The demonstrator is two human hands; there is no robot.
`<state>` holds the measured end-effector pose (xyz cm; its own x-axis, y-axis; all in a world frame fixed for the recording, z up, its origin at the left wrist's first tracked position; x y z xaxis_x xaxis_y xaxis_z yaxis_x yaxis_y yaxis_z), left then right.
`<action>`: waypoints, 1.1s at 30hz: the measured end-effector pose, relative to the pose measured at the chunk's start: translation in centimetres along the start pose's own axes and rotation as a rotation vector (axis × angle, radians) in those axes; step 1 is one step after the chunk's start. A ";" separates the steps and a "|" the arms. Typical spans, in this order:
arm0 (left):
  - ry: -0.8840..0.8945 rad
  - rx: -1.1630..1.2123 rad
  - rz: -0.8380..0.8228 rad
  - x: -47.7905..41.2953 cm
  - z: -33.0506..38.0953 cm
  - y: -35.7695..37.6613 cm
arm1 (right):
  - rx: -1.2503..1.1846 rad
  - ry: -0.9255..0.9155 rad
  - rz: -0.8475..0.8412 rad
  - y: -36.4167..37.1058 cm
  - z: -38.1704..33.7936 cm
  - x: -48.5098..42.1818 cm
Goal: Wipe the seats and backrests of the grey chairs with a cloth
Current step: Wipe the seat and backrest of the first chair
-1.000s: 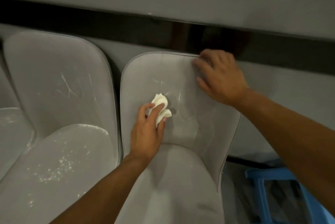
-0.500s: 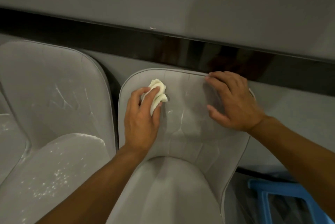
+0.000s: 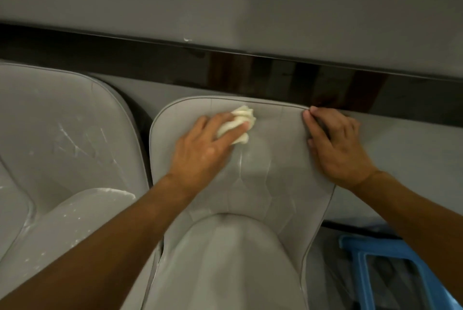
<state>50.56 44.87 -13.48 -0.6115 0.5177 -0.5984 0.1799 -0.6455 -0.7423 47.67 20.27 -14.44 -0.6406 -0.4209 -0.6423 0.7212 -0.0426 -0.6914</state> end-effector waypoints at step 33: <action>-0.063 -0.080 0.099 1.7 0.7 1.0 | -0.057 0.025 -0.052 0.6 0.7 0.0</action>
<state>49.16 44.71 -15.05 -0.6345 0.4158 -0.6516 0.3014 -0.6431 -0.7039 48.29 19.62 -14.69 -0.6835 -0.3969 -0.6126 0.6712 -0.0117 -0.7412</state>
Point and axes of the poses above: each hand's wrist, its own x-axis away from the middle knuckle, its own y-axis out of the palm, z = x × y, the point moved 7 cm from there along -x, towards the middle knuckle, and after that the axes turned 13 degrees about x, right-handed, at the moved point
